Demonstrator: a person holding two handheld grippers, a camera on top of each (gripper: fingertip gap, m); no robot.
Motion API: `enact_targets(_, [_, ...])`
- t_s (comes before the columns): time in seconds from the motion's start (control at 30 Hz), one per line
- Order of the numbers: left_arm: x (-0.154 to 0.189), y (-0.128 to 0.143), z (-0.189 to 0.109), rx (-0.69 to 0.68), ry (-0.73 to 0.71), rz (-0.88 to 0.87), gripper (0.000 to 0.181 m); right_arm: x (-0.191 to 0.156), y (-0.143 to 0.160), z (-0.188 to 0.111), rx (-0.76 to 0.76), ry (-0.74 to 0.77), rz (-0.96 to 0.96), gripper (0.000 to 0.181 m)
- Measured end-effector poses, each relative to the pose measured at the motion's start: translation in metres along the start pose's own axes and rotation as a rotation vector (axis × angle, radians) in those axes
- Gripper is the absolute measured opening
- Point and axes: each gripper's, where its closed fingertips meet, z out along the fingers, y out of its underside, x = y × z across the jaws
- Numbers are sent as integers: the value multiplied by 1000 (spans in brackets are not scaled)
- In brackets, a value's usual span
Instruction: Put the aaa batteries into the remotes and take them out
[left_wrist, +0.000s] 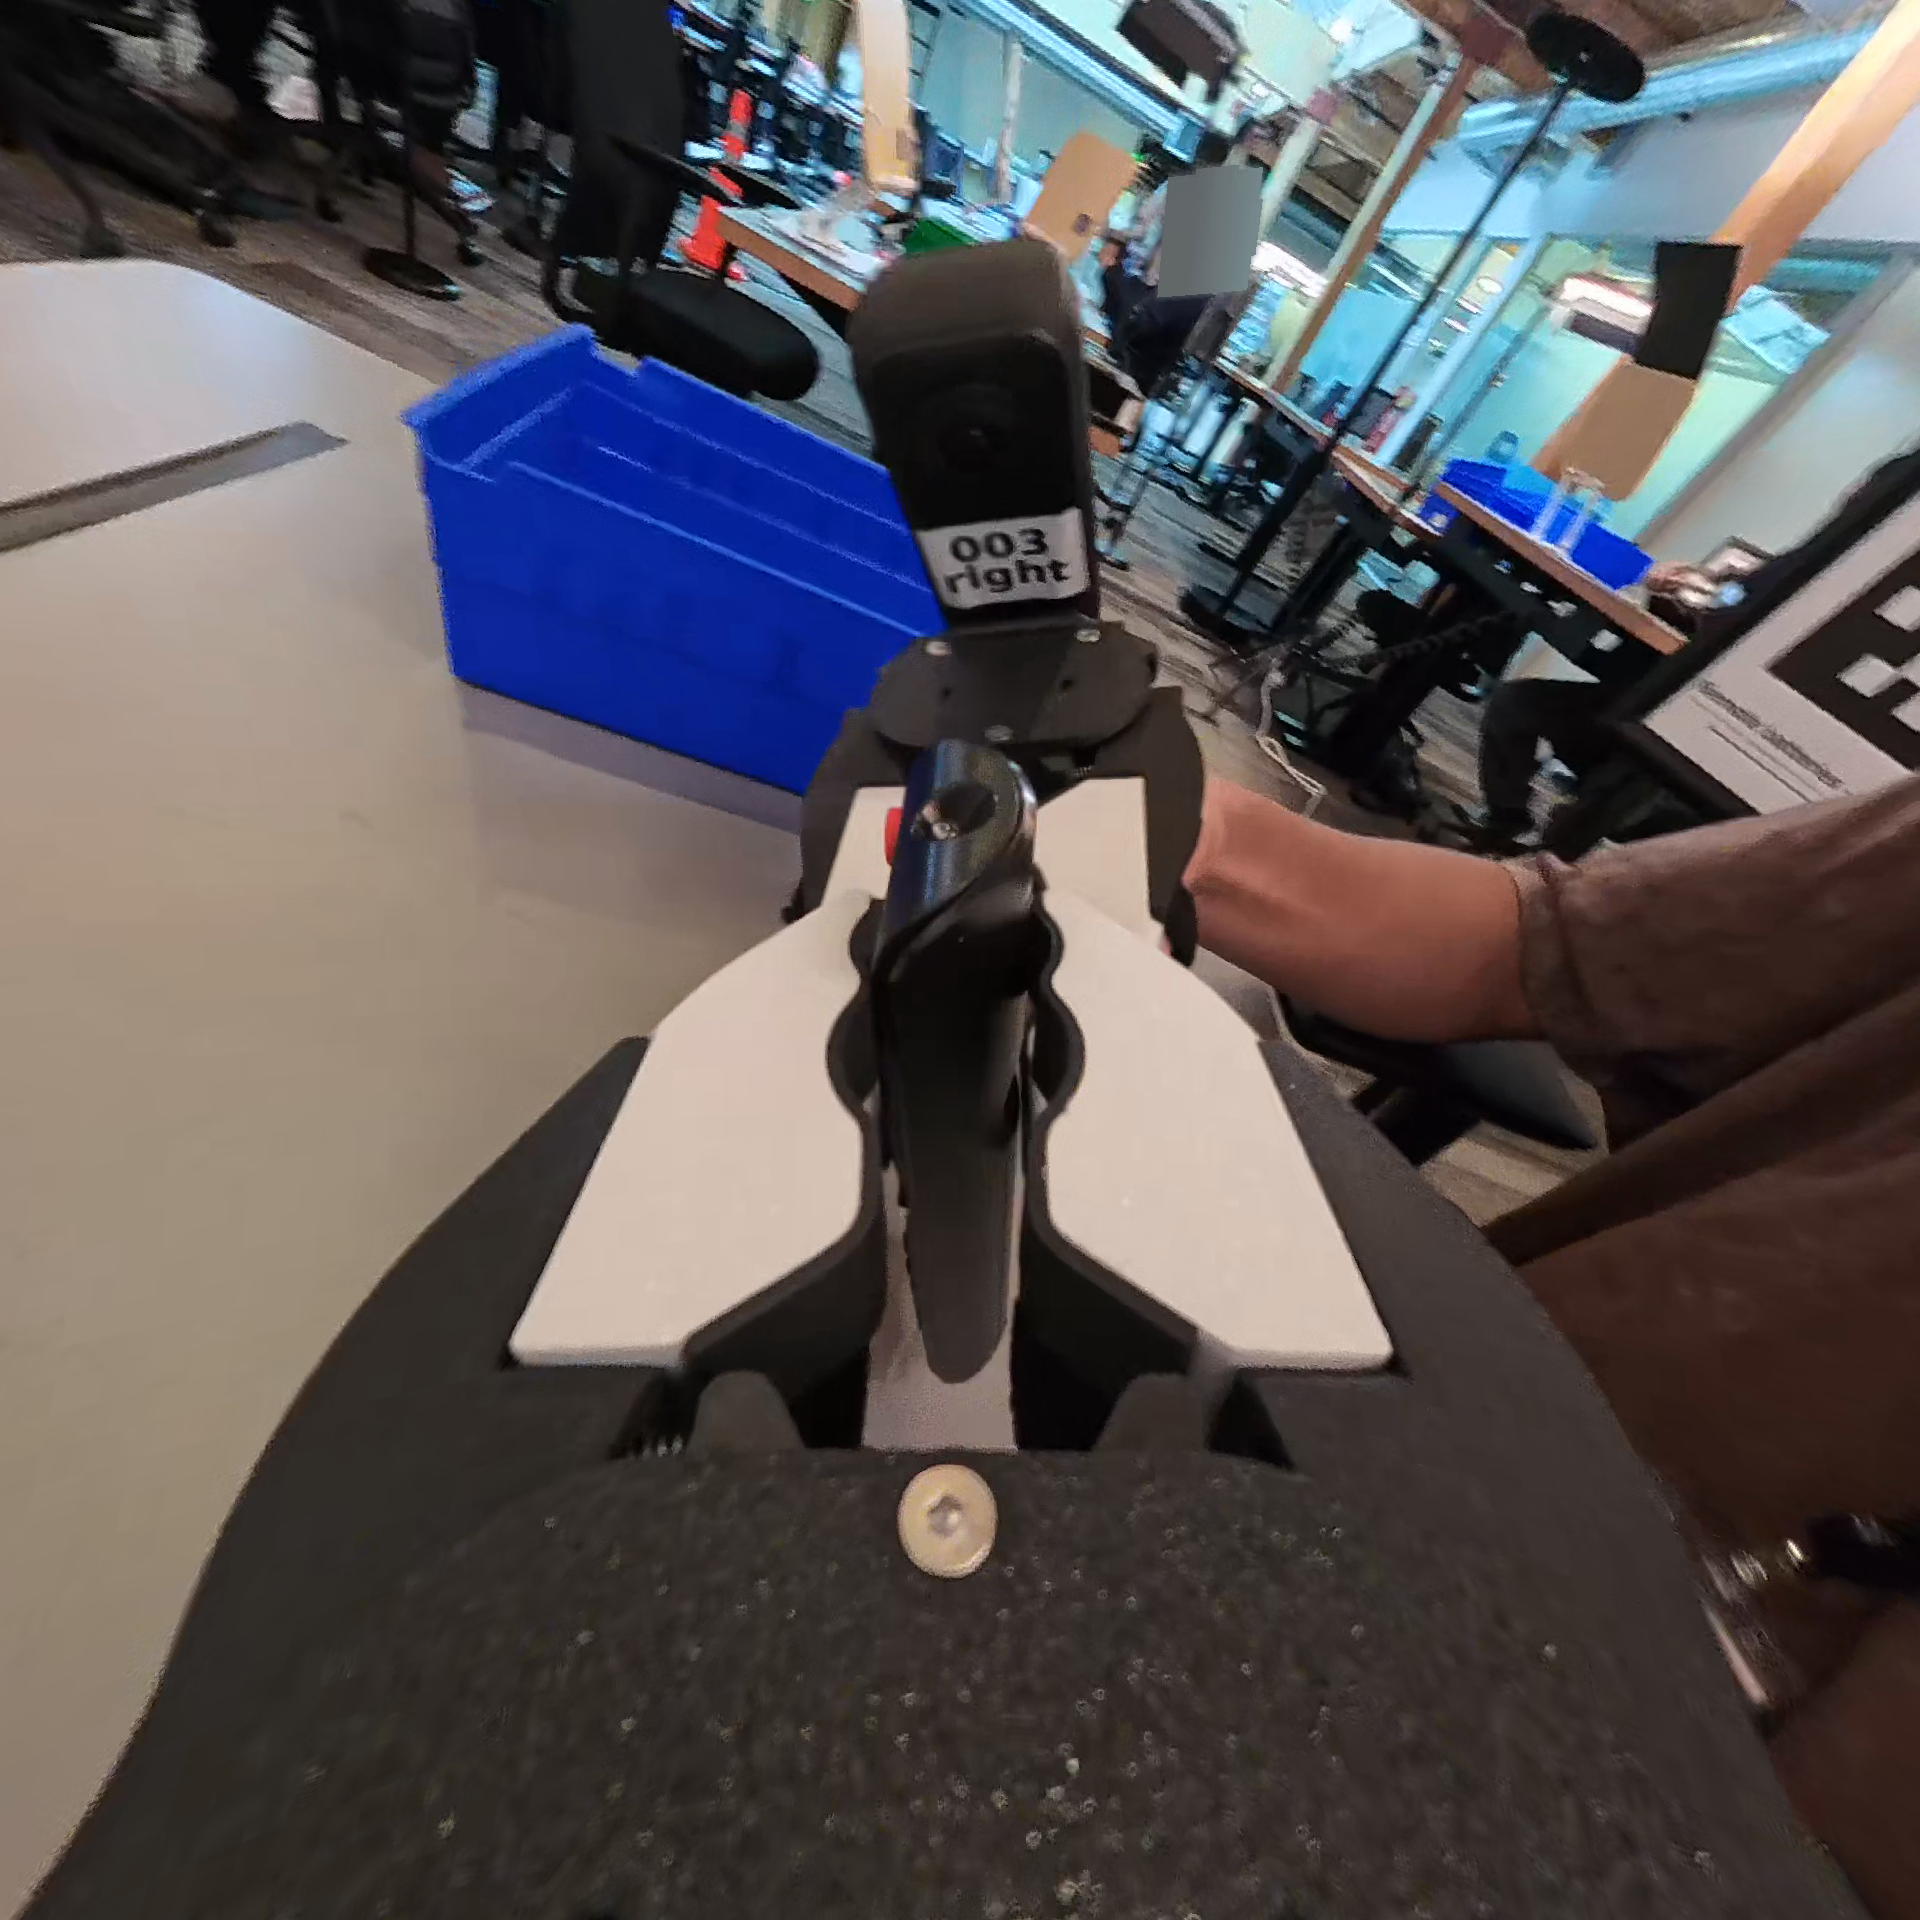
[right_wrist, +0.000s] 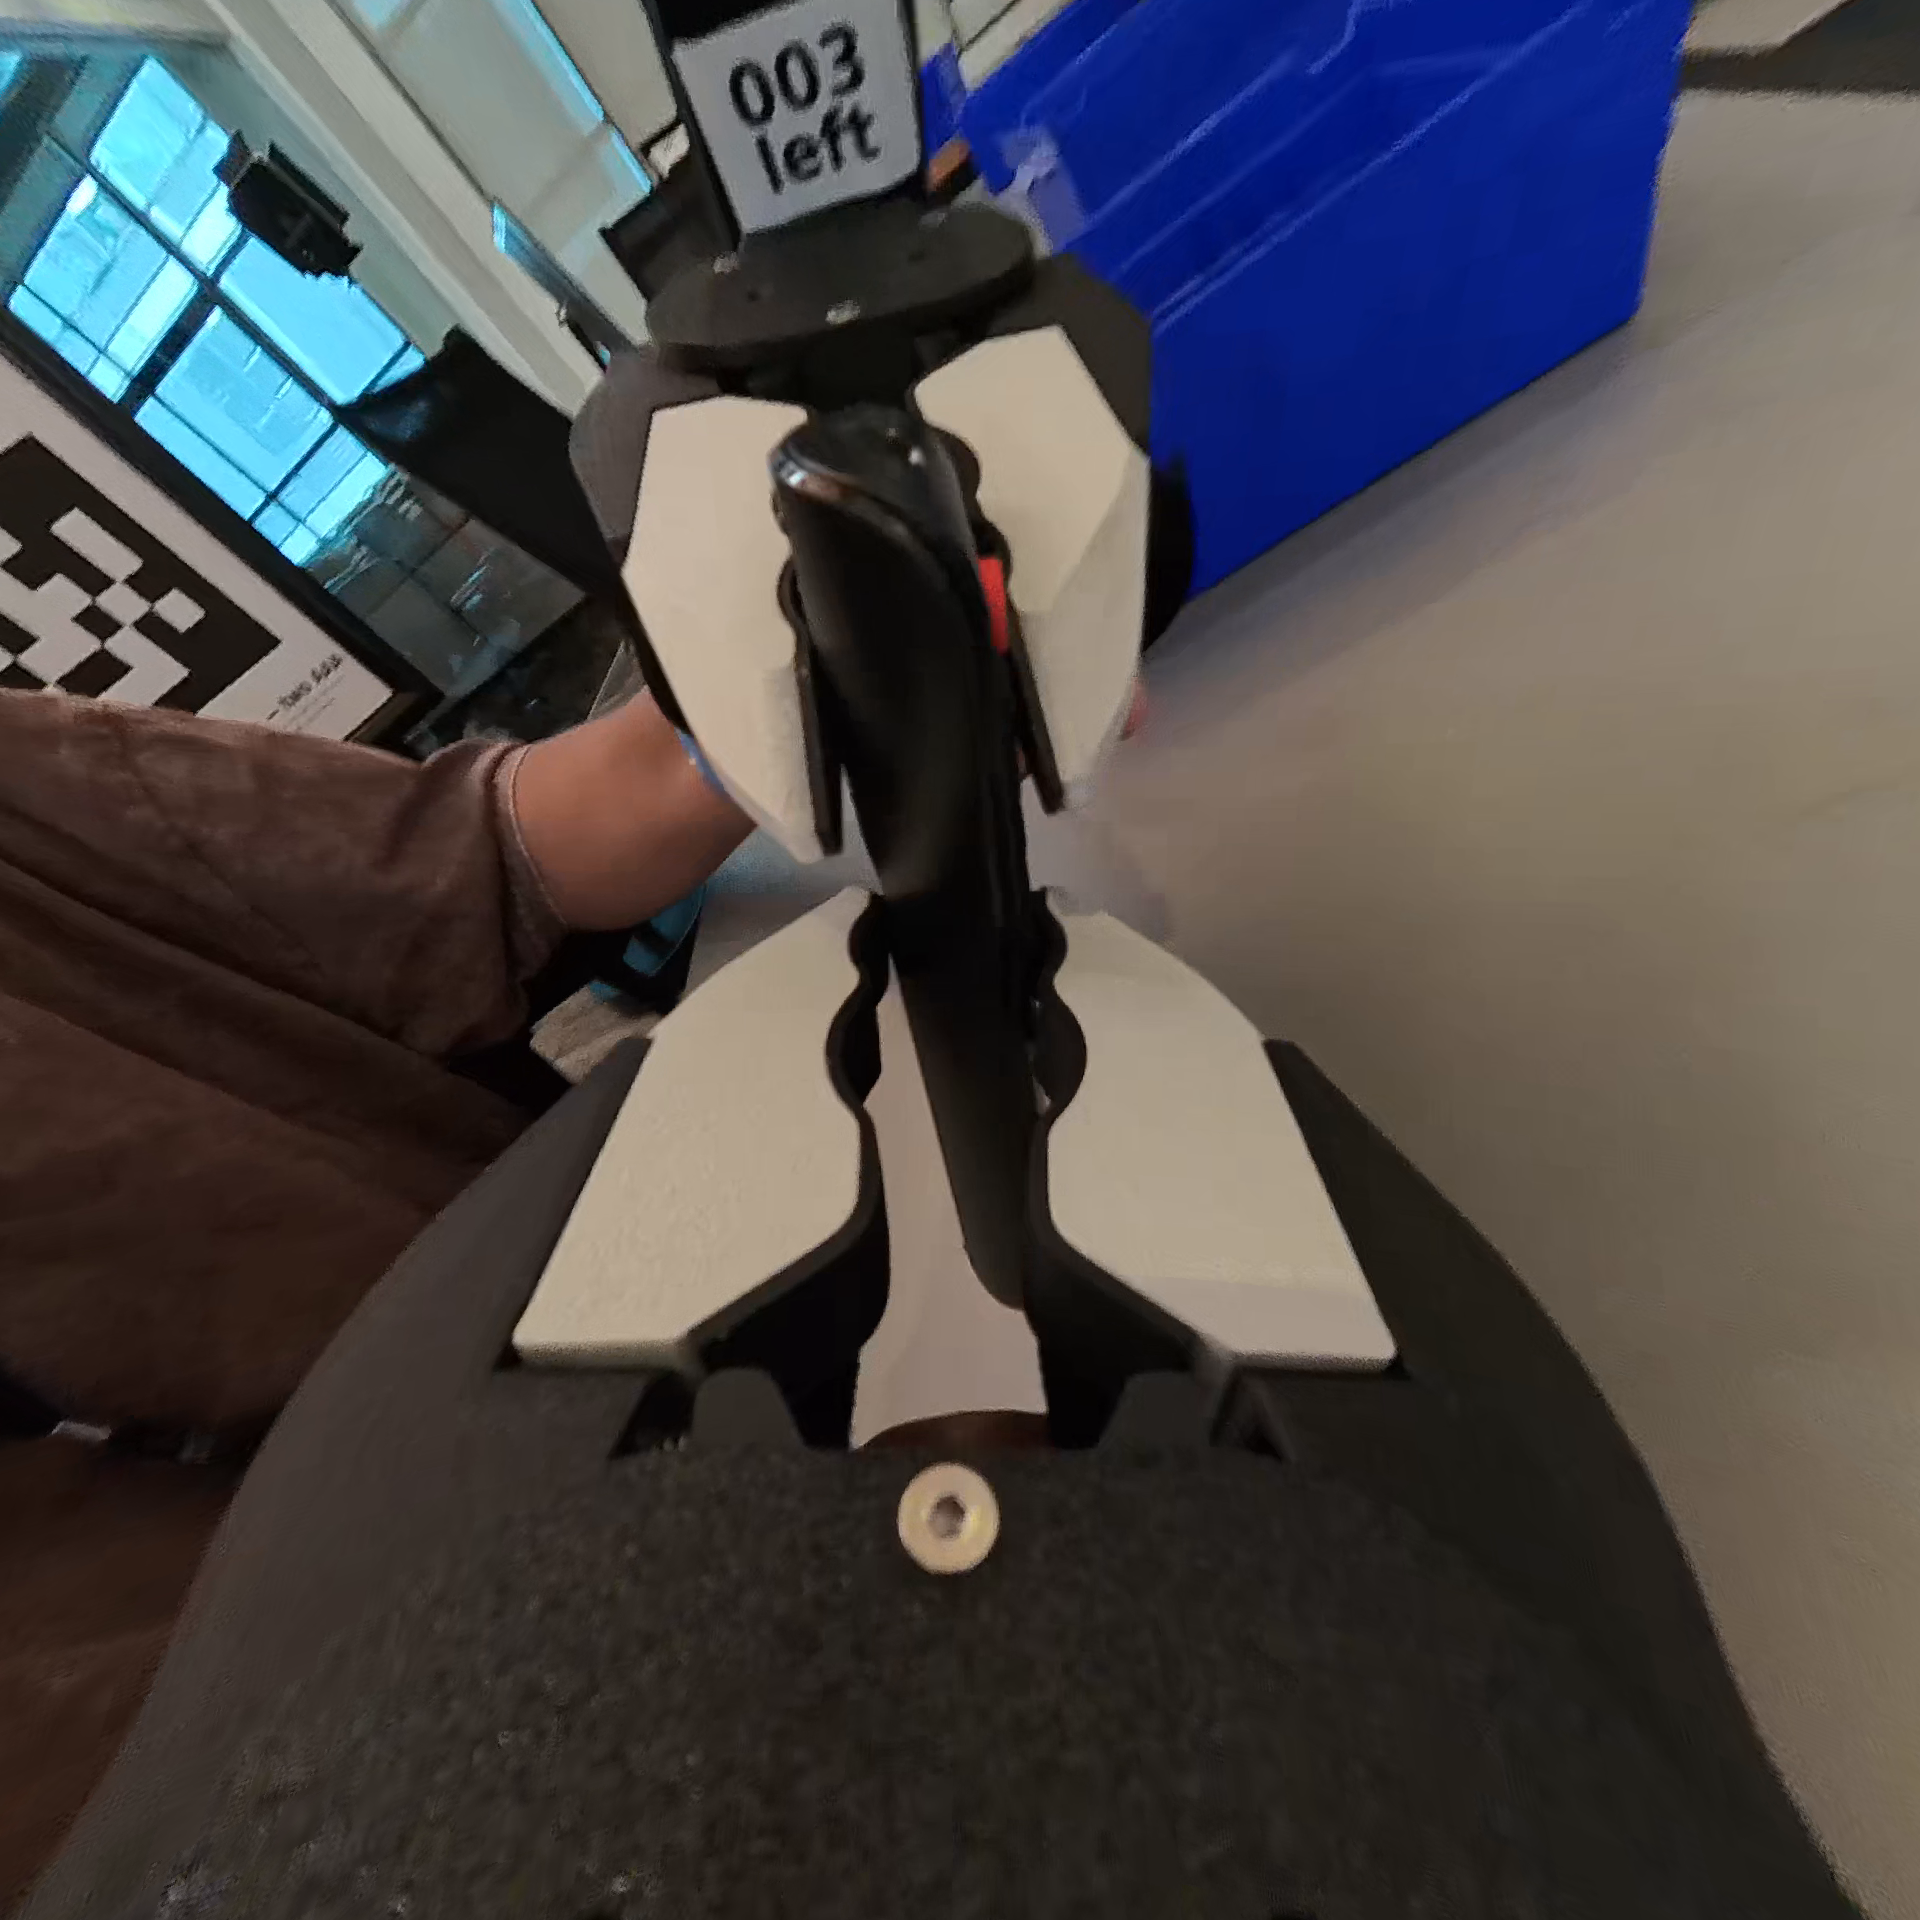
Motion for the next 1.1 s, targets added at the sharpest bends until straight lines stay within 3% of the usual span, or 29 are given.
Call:
enact_targets(0.1, [-16, -13, -10, 41, -150, -32, 25, 9, -10, -8, 66, 106, -31, 42])
enact_targets(0.27, [-34, -37, -36, 243, -312, -214, 25, 26, -11, -16, 80, 523, -308, 69])
enact_targets(0.43, [-28, -36, -33, 314, -323, -324, 25, 40, 7, -1, 28, 839, -413, 82])
enact_targets(0.5, [-21, -35, -26, 310, -285, -341, 25, 48, 14, 0, -10, 903, -374, 77])
enact_targets(0.53, [-21, -34, -26, 311, -296, -338, 25, 47, 18, 2, -23, 874, -346, 63])
enact_targets(0.57, [-20, -34, -26, 310, -296, -326, 25, 46, 19, 2, -20, 846, -312, 61])
enact_targets(0.67, [-6, -33, -21, 275, -194, -254, 29, 46, 27, -2, -93, 790, -291, 60])
enact_targets(0.8, [9, -18, -18, 146, -92, -22, 63, 30, 21, -9, -27, 583, -236, 60])
enact_targets(0.97, [16, 3, -11, 56, -7, 148, 69, -2, 17, -13, -24, 301, -248, 59])
enact_targets(1.03, [25, 6, -7, 55, 86, 151, 76, -16, 25, -8, -91, 176, -272, 59])
enact_targets(1.1, [29, 8, -5, 54, 134, 167, 80, -15, 38, -3, -221, 145, -312, 59])
